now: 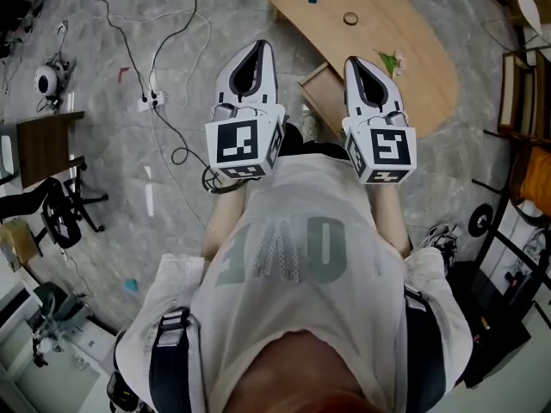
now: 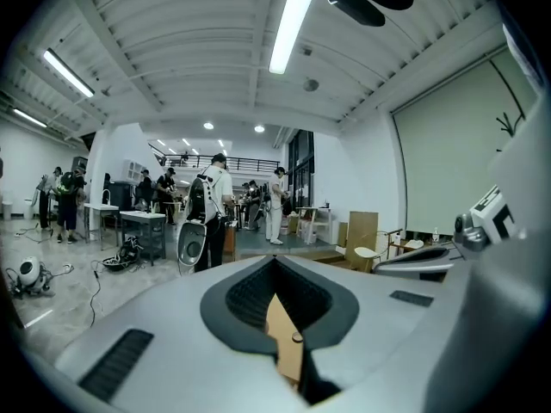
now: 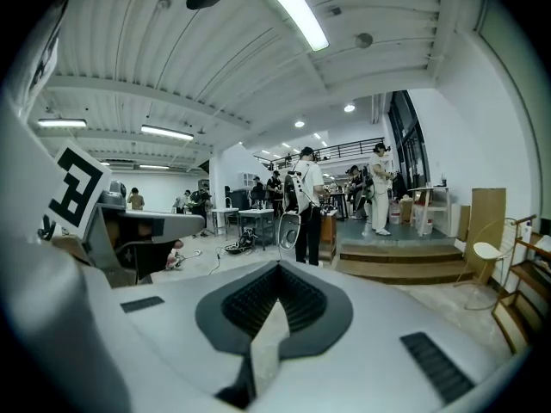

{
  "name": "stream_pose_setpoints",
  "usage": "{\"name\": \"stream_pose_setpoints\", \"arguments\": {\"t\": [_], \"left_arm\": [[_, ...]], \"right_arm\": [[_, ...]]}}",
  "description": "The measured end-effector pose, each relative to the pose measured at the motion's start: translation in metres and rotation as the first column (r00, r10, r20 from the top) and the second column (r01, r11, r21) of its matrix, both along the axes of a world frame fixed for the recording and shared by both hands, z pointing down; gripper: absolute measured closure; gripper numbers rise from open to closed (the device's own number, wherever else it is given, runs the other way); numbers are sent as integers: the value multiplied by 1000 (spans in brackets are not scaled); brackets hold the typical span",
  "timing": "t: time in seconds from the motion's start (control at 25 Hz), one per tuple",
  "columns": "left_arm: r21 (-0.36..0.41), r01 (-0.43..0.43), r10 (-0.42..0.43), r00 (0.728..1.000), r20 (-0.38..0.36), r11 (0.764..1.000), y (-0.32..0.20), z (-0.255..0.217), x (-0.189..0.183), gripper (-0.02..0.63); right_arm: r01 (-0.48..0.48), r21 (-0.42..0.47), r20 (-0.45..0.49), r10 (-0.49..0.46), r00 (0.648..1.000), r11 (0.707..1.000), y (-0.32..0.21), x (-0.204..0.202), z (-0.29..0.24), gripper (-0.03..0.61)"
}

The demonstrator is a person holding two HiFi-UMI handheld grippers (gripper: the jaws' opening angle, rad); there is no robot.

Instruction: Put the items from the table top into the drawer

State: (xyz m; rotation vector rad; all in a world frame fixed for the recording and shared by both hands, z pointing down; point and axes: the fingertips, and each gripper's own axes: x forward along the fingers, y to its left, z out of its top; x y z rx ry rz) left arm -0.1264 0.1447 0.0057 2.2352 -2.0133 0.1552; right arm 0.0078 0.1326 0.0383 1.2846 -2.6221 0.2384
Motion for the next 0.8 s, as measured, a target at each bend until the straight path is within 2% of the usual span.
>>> {"name": "stream_pose_setpoints", "arguments": {"t": [0.2, 0.52, 0.8], "left_arm": [[-4, -39, 39, 999, -13, 999, -37, 0, 2, 607], [39, -164, 164, 986, -3, 986, -83, -15, 18, 607], [26, -222, 221, 975, 17, 975, -98, -17, 32, 607]], "right_arm": [[-21, 19, 11, 21, 1000, 1000, -34, -9, -12, 575], [-137, 86, 47, 133, 990, 987, -70, 0, -41, 575], [-187, 71, 54, 183, 982, 980, -82, 11, -39, 575]]}}
